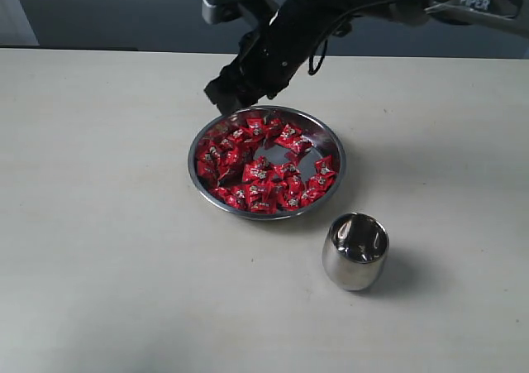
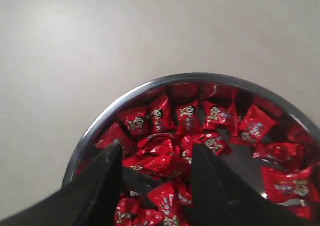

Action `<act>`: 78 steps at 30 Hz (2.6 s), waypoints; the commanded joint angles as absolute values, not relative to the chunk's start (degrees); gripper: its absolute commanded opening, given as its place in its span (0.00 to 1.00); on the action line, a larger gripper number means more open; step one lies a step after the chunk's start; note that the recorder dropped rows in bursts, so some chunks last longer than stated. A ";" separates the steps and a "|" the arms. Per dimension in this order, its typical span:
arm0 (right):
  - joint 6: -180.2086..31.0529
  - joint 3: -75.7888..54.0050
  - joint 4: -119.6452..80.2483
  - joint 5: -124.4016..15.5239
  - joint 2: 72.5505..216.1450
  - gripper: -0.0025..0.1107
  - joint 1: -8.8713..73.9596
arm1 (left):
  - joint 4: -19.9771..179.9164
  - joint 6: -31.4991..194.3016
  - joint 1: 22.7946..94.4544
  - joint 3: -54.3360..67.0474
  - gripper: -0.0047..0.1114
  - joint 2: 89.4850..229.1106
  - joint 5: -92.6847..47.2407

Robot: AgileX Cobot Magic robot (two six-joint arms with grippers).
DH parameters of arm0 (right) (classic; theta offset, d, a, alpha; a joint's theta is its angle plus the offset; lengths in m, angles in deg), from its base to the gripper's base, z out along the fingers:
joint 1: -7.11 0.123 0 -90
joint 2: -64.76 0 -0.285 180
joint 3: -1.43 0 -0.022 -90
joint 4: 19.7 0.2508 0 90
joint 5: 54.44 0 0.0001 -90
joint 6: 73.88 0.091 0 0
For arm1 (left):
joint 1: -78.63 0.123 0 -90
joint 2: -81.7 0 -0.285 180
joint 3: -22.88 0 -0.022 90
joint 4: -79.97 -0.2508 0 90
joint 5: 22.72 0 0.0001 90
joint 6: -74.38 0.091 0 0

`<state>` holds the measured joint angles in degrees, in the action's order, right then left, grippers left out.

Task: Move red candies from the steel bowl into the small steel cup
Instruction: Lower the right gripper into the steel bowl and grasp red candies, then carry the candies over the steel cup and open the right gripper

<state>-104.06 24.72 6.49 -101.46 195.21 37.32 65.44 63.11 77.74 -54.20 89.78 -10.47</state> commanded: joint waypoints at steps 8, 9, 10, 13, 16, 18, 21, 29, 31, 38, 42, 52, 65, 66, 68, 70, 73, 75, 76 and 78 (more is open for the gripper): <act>-101.13 25.10 6.27 -101.35 201.15 0.39 37.95 | 65.48 62.90 77.38 -54.34 0.04 89.48 -10.80; -101.13 25.10 6.27 -101.23 201.57 0.39 37.95 | 65.48 62.90 77.38 -54.34 0.04 89.48 -10.80; -101.13 25.10 6.27 -101.12 202.00 0.39 37.95 | 65.48 62.90 77.38 -54.34 0.04 89.48 -10.80; -101.13 25.10 6.27 -100.14 202.56 0.39 37.95 | 65.48 62.90 77.38 -54.34 0.04 89.48 -10.80; -101.03 25.10 6.27 -99.05 203.05 0.39 37.95 | 65.48 62.90 77.38 -54.34 0.04 89.48 -10.80; -101.03 25.10 6.14 -98.80 203.21 0.39 37.95 | 65.48 62.90 77.38 -54.34 0.04 89.48 -10.80; -101.03 25.10 6.13 -98.68 203.43 0.39 37.95 | 65.48 62.90 77.38 -54.34 0.04 89.48 -10.80; -100.86 25.10 5.68 -98.62 204.81 0.39 37.95 | 65.48 62.90 77.38 -54.34 0.04 89.48 -10.80; -100.86 25.10 5.58 -98.62 205.32 0.39 37.95 | 65.48 62.90 77.38 -54.34 0.04 89.48 -10.80; -100.78 25.24 5.18 -98.51 205.32 0.08 37.95 | 65.48 62.90 77.38 -54.34 0.04 89.48 -10.80; -100.64 26.71 4.79 -100.29 205.10 0.03 37.95 | 65.48 62.90 77.38 -54.34 0.04 89.48 -10.80; -100.64 27.63 1.75 -110.62 196.70 0.03 37.84 | 65.48 62.90 77.38 -54.34 0.04 89.48 -10.80; -94.06 -5.36 -3.99 -104.92 167.48 0.02 37.76 | 65.48 62.90 77.38 -54.34 0.04 89.48 -10.80; -92.18 -8.37 -5.20 -102.40 165.20 0.02 37.76 | 65.48 62.90 77.38 -54.34 0.04 89.48 -10.80; -86.98 -15.37 -8.96 -98.85 161.60 0.02 37.76 | 65.48 62.90 77.38 -54.34 0.04 89.48 -10.80; -86.23 -18.07 -9.23 -98.88 161.02 0.02 37.76 | 65.48 62.90 77.38 -54.34 0.04 89.48 -10.80; -86.02 -21.94 -8.88 -97.24 160.81 0.02 37.76 | 65.48 62.90 77.38 -54.34 0.04 89.48 -10.80; -86.02 -23.68 -9.12 -96.43 160.81 0.02 37.76 | 65.48 62.90 77.38 -54.34 0.04 89.48 -10.80; -86.02 -24.10 -9.12 -96.11 160.81 0.02 37.76 | 65.48 62.90 77.38 -54.34 0.04 89.48 -10.80; -86.02 -24.62 -9.12 -95.83 160.81 0.02 37.76 | 65.48 62.90 77.38 -54.34 0.04 89.48 -10.80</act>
